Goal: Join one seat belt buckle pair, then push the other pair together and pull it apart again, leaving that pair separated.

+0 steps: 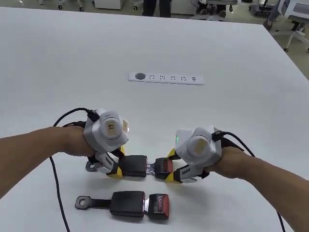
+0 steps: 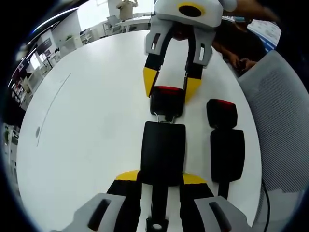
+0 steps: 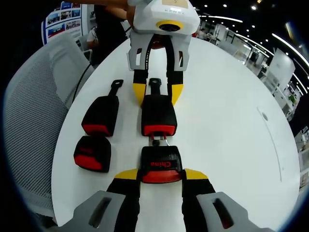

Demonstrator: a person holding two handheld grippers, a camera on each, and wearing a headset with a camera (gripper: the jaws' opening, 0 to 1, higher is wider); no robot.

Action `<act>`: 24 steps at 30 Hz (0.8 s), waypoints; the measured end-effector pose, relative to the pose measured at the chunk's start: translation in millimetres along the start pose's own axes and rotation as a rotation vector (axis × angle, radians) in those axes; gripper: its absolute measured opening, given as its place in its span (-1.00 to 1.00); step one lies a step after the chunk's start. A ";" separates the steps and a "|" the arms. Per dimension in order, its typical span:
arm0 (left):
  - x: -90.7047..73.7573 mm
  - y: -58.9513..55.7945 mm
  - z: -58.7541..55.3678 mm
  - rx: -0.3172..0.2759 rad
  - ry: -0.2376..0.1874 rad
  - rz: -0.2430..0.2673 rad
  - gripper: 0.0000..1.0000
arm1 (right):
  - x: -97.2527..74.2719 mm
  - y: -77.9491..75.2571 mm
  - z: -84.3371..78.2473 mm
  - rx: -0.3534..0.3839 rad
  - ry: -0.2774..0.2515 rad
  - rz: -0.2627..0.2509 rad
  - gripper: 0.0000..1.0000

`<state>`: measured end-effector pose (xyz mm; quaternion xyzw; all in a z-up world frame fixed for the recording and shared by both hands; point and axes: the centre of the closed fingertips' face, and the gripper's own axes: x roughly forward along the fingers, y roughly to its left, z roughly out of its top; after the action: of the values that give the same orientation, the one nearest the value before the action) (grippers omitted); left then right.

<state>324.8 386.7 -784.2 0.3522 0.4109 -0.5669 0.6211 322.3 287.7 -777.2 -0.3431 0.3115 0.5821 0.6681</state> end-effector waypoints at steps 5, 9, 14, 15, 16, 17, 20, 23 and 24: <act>0.8 0.4 -0.5 -0.003 -0.001 0.000 -0.39 | 0.1 -0.1 0.3 0.004 0.004 0.001 -0.43; 1.2 0.2 -1.1 -0.005 0.002 0.001 -0.39 | -1.2 0.8 1.5 0.004 0.010 0.004 -0.43; 0.8 0.0 -0.9 -0.005 0.004 0.001 -0.39 | -0.3 0.0 2.1 0.003 0.013 0.004 -0.43; 0.8 -0.1 -0.9 -0.005 0.004 0.001 -0.39 | -0.1 0.0 2.4 0.002 0.013 0.005 -0.43; 0.7 -0.3 -0.8 -0.004 0.004 0.002 -0.39 | 0.1 0.5 3.7 0.003 0.011 0.006 -0.43; 0.7 -0.6 -0.5 -0.005 0.005 0.001 -0.39 | 0.9 1.0 6.0 0.005 0.003 0.007 -0.43; 0.3 -1.1 -0.1 -0.004 0.006 0.002 -0.40 | 4.9 0.5 9.7 0.004 0.012 0.005 -0.43; -0.8 -2.1 0.8 -0.005 0.005 0.003 -0.40 | 5.7 0.2 9.4 0.004 0.013 0.010 -0.44; -0.9 -2.3 1.0 -0.003 0.007 0.004 -0.40 | 6.5 -0.4 9.6 0.004 0.014 0.011 -0.44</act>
<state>322.6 386.0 -782.9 0.3542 0.4133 -0.5639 0.6211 323.7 299.3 -777.0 -0.3443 0.3190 0.5827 0.6634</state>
